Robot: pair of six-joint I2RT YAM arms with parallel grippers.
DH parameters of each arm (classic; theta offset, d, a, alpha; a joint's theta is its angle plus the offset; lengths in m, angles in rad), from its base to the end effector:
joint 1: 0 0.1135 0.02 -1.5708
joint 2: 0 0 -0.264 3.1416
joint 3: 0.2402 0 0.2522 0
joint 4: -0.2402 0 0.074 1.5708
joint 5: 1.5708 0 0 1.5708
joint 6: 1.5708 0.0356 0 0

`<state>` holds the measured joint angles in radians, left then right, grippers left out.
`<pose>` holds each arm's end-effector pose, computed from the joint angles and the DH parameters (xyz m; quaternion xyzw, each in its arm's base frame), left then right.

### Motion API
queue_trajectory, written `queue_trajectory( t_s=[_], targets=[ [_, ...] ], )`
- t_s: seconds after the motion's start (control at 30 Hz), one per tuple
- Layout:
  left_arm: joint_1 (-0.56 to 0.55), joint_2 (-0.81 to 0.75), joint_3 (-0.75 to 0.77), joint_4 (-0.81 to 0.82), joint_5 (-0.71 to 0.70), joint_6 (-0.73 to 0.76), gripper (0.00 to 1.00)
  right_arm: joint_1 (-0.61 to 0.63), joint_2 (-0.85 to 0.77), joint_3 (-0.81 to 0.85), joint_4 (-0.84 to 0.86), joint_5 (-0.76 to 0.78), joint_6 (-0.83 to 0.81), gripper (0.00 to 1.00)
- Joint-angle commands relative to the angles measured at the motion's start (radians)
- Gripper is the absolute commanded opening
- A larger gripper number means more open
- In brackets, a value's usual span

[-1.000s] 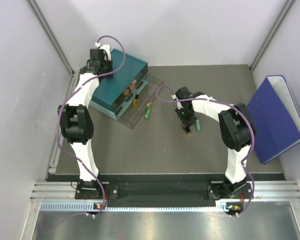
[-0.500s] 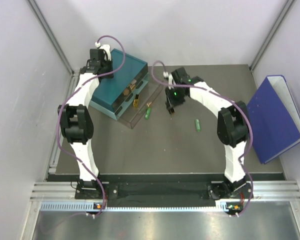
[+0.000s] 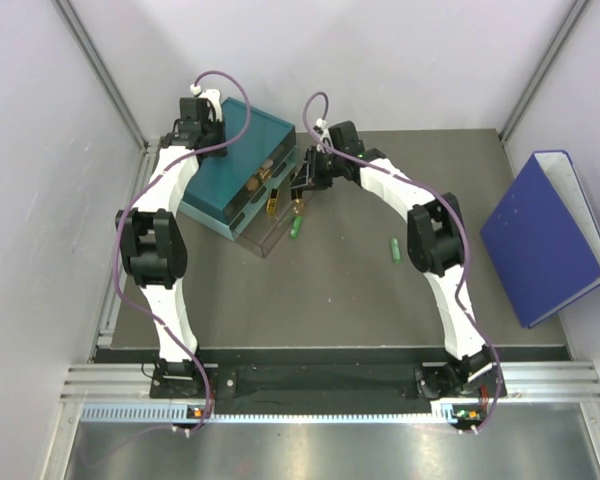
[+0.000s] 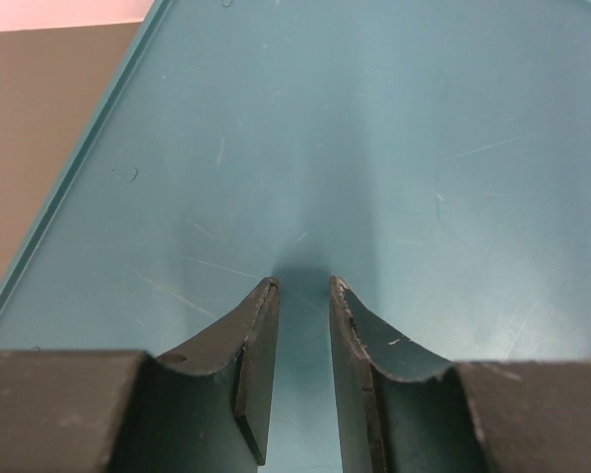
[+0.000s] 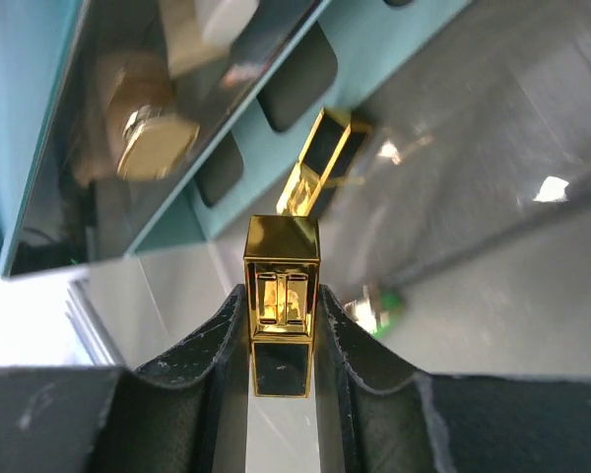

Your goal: Organize the makeup

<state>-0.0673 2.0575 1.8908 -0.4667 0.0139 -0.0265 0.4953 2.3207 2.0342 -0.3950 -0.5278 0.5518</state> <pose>0.4822 -0.0330 0.3005 0.0213 0.8919 -0.0274 0.4509 0.4606 0.2692 0.2290 -0.0875 0.8743 0.4115 0.2419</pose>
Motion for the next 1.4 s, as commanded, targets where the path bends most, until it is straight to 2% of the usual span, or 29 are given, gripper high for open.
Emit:
queue_trajectory(
  t_s=[0.0,0.13,0.2,0.33,0.4,0.43,0.53,0.57,0.7,0.97,1.23,1.37],
  targets=[
    [-0.015,0.118,-0.087,-0.299,0.06,-0.024,0.32,0.008,0.052,0.109,0.131,-0.072,0.14,0.05],
    [-0.015,0.115,-0.09,-0.297,0.054,-0.023,0.32,0.009,0.077,0.112,0.156,-0.067,0.191,0.09],
    [-0.014,0.115,-0.09,-0.303,0.051,-0.018,0.32,0.012,0.086,0.115,0.157,-0.064,0.204,0.14],
    [-0.014,0.119,-0.087,-0.308,0.04,-0.01,0.33,0.02,0.094,0.115,0.15,-0.066,0.206,0.37],
    [-0.014,0.121,-0.084,-0.311,0.038,-0.007,0.32,0.022,0.091,0.115,0.14,-0.066,0.197,0.43],
    [-0.014,0.121,-0.084,-0.311,0.037,-0.006,0.32,0.022,0.089,0.113,0.136,-0.058,0.192,0.51],
    [-0.016,0.125,-0.078,-0.313,0.04,-0.006,0.33,0.02,0.077,0.11,0.117,-0.041,0.169,0.63],
    [-0.014,0.127,-0.075,-0.314,0.038,-0.006,0.32,0.017,0.065,0.112,0.104,-0.037,0.155,0.64],
    [-0.016,0.125,-0.073,-0.316,0.038,-0.006,0.32,0.002,-0.029,0.06,0.029,0.031,0.067,0.68],
    [-0.014,0.128,-0.081,-0.308,0.05,-0.013,0.33,-0.058,-0.277,-0.142,-0.315,0.389,-0.258,0.69],
    [-0.015,0.144,-0.087,-0.303,0.057,-0.012,0.33,-0.098,-0.464,-0.459,-0.421,0.652,-0.32,0.66],
    [-0.016,0.15,-0.082,-0.302,0.067,-0.012,0.33,-0.1,-0.506,-0.595,-0.439,0.698,-0.317,0.65]
  ],
)
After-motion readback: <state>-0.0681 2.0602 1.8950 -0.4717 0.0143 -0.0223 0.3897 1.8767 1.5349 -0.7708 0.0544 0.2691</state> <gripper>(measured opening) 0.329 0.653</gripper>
